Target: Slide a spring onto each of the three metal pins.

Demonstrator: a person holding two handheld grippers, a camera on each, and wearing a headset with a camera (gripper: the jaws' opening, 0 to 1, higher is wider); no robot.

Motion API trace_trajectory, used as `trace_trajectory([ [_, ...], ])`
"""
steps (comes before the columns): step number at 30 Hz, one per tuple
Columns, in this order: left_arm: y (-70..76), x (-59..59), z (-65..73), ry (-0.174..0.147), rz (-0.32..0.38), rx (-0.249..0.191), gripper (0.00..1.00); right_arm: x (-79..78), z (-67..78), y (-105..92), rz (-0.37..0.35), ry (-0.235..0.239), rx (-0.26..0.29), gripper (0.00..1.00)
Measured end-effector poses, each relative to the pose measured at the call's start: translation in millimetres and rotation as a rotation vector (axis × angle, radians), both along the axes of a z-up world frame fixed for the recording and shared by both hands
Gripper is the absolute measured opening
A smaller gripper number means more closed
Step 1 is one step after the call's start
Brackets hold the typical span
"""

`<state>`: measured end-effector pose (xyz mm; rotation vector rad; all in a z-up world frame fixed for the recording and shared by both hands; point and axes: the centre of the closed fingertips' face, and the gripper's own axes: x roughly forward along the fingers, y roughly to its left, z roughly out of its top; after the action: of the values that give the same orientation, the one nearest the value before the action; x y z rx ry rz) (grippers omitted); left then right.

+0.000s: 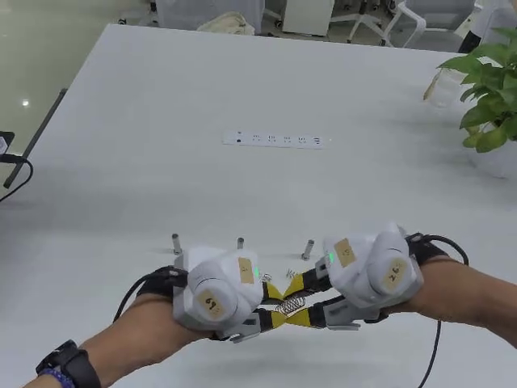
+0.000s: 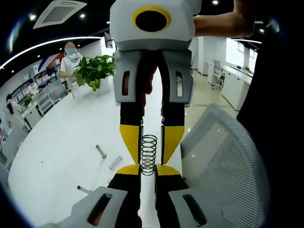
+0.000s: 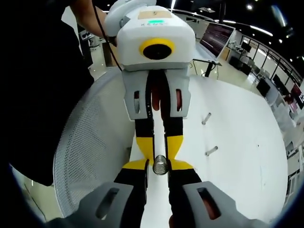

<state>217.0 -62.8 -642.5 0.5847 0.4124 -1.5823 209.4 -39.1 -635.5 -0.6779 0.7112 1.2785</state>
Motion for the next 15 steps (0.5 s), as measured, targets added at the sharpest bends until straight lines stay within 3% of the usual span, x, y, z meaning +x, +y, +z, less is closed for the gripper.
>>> trace_trajectory([
  [15, 0.1, -4.5, -7.9, -0.001, -0.028, 0.036, 0.02, -1.6, -6.7, -0.5, 0.048, -0.017, -0.048, 0.09],
])
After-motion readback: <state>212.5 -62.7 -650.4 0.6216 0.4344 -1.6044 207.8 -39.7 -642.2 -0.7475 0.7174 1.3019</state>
